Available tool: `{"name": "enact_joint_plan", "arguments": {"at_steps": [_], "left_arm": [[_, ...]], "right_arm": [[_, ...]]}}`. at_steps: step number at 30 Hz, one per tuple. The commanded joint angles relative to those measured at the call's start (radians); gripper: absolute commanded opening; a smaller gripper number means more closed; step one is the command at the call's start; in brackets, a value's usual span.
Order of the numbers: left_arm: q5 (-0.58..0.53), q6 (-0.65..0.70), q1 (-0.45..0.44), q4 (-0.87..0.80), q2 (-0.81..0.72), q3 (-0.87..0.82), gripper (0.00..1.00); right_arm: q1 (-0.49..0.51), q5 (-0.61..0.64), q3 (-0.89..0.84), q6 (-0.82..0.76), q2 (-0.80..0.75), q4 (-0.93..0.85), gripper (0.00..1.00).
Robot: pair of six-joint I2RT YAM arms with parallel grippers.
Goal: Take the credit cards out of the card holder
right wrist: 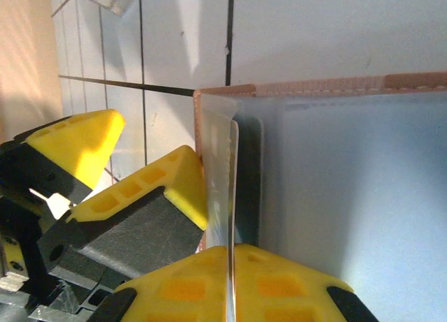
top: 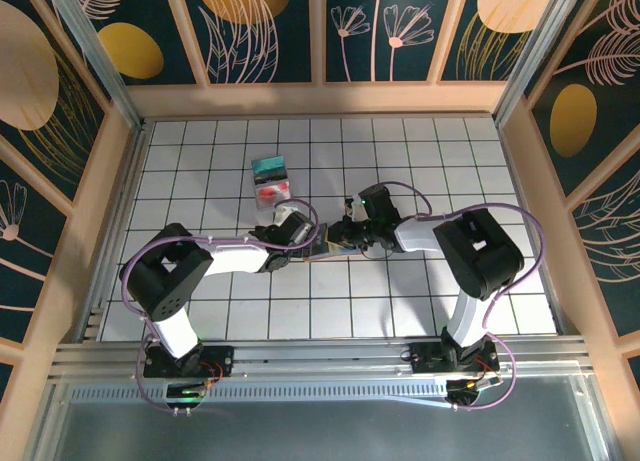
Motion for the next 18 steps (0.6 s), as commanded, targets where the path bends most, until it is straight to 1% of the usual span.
{"name": "enact_joint_plan", "arguments": {"at_steps": [1,3,11,12,18], "left_arm": [[0.018,0.025,-0.006,-0.077,0.020,0.000,0.99],[0.018,0.025,-0.006,-0.079,0.017,-0.001,0.99],[0.015,0.022,-0.006,-0.085,0.022,0.000,0.99],[0.014,0.022,-0.006,-0.086,0.022,0.000,0.99],[0.008,0.023,-0.005,-0.089,0.026,-0.001,0.99]], "right_arm": [[-0.001,-0.077,-0.010,0.030,-0.044,0.085,0.09],[-0.002,-0.077,-0.015,0.031,-0.048,0.085,0.07],[-0.001,-0.060,-0.035,0.019,-0.078,0.054,0.07],[-0.031,-0.057,-0.039,0.017,-0.082,0.051,0.07],[-0.041,-0.050,-0.049,0.016,-0.095,0.045,0.07]]}}
